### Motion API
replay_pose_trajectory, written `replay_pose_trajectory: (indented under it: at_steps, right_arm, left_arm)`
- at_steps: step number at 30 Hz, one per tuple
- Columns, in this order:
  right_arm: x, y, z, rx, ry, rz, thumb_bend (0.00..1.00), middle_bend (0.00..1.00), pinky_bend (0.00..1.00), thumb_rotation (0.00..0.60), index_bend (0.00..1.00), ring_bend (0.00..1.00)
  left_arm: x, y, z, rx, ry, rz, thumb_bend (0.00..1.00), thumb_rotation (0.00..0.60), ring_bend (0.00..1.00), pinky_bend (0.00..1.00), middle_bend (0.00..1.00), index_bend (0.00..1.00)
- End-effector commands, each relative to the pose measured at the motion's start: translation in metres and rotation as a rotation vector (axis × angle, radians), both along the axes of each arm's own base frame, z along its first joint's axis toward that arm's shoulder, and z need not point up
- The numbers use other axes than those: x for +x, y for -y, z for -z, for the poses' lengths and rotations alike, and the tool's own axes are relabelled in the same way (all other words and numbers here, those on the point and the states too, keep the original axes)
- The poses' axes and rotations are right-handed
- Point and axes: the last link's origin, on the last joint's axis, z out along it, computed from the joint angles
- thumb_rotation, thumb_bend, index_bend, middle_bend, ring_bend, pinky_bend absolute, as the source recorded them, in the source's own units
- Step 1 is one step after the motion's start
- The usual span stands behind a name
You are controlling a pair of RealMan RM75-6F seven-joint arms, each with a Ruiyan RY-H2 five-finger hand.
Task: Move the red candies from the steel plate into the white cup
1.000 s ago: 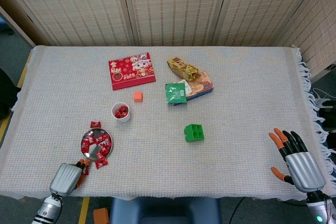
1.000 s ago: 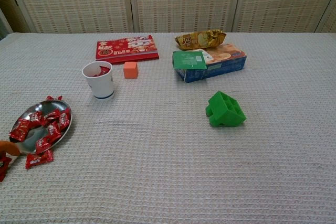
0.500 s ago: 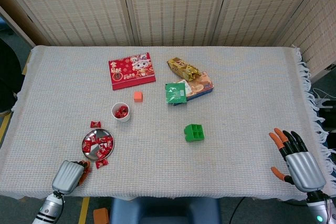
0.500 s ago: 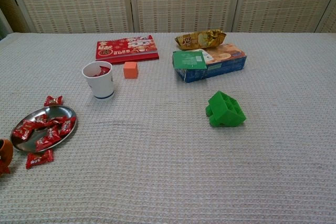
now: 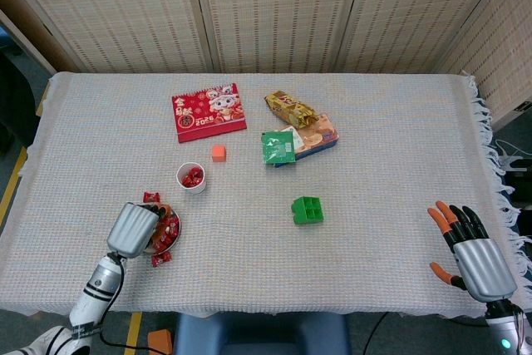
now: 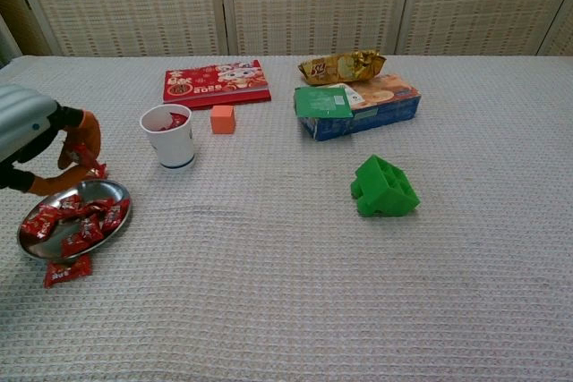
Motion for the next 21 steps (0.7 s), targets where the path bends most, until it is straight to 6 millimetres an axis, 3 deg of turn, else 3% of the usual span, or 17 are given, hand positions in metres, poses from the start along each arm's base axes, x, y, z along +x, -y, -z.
replay_pose_trajectory:
  at_steps: [1,6,11,21]
  right_arm:
    - [-0.001,0.001,-0.001,-0.005,-0.002,0.005,0.13,0.00,0.00,0.600,0.00,0.00]
    - [-0.003,0.003,-0.001,-0.012,-0.006,0.019,0.13,0.00,0.00,0.600,0.00,0.00]
    - [-0.005,0.005,-0.002,-0.020,-0.008,0.032,0.13,0.00,0.00,0.600,0.00,0.00]
    - [-0.006,0.007,-0.004,-0.026,-0.009,0.041,0.13,0.00,0.00,0.600,0.00,0.00]
  left_arm:
    - [0.030,-0.038,0.001,0.016,-0.011,0.019,0.40,0.600,0.78,1.00,0.63,0.52]
    - [0.051,-0.074,0.014,0.011,-0.035,0.016,0.40,0.600,0.78,1.00,0.63,0.52]
    - [0.056,-0.099,0.027,0.019,-0.074,-0.013,0.40,0.600,0.78,1.00,0.62,0.52]
    - [0.046,-0.113,0.031,0.038,-0.125,-0.042,0.41,0.600,0.78,1.00,0.57,0.45]
